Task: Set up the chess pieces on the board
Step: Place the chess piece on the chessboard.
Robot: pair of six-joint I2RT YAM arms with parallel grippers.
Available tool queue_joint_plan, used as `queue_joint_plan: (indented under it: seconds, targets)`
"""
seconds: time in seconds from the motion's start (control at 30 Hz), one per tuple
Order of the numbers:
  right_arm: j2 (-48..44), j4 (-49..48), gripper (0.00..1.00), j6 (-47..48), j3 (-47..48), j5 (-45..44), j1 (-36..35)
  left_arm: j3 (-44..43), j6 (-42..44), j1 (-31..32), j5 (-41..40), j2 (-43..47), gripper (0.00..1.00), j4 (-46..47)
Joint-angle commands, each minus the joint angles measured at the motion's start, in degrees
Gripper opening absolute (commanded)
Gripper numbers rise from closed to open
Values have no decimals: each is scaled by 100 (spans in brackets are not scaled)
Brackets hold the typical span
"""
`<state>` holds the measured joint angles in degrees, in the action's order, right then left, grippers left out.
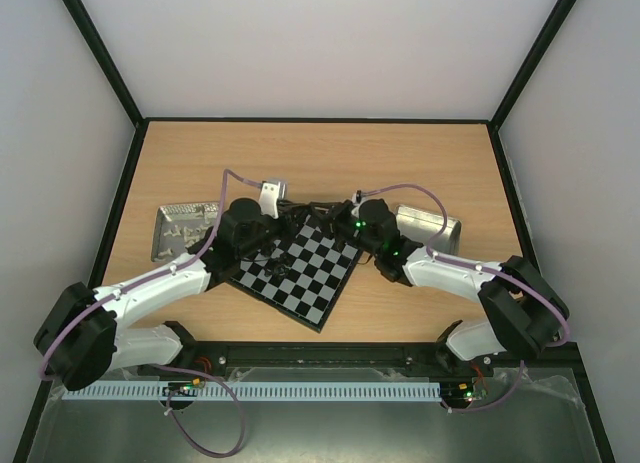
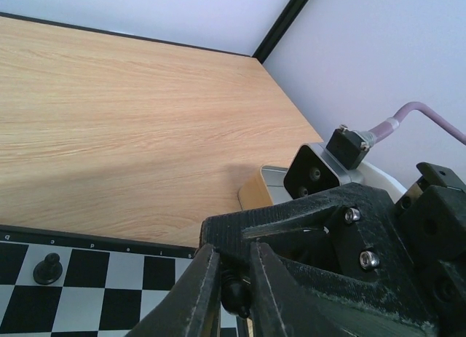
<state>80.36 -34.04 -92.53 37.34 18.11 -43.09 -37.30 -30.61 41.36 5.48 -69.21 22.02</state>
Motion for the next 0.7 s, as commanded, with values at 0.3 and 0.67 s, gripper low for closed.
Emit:
queue_joint_plan:
  seconds: [0.3,0.67]
  targets:
    - [-134,-591,13,-429,-285,193,170,-7,20,30,197,-118,9,186]
    - [-95,-664,13,-445,-283,223,203,90,11,30,331,-48,19,83]
